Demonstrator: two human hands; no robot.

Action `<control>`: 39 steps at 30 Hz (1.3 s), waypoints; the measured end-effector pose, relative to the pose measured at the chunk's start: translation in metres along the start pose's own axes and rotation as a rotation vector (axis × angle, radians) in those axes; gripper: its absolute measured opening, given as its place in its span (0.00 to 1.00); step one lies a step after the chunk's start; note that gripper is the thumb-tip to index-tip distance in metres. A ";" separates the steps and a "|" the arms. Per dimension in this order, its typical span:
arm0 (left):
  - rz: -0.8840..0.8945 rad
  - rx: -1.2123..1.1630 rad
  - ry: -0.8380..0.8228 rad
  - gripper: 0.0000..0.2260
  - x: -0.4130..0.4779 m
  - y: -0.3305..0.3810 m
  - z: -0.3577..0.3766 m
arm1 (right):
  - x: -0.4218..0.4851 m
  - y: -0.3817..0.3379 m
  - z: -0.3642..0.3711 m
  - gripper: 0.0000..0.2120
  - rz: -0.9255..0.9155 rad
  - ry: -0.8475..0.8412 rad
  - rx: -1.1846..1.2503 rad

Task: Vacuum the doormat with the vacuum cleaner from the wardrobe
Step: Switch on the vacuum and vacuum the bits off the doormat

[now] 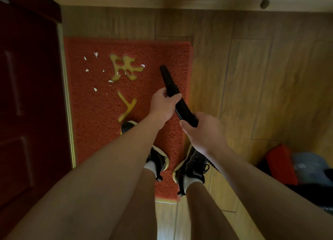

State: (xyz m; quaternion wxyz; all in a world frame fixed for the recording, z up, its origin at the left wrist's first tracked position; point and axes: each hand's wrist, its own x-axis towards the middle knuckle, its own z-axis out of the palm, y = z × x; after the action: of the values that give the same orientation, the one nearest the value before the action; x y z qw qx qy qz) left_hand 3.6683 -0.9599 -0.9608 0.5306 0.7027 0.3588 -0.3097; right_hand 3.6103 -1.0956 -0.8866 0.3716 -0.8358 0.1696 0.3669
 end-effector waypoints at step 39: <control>-0.028 -0.110 -0.006 0.14 0.031 -0.015 -0.082 | 0.022 -0.066 0.048 0.13 -0.035 -0.021 -0.093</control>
State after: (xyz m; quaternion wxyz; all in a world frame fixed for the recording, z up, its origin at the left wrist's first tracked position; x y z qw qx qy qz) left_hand 3.6776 -0.8722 -0.9742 0.5652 0.6665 0.3835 -0.2988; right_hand 3.6384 -1.0162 -0.8915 0.3405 -0.8511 0.1337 0.3765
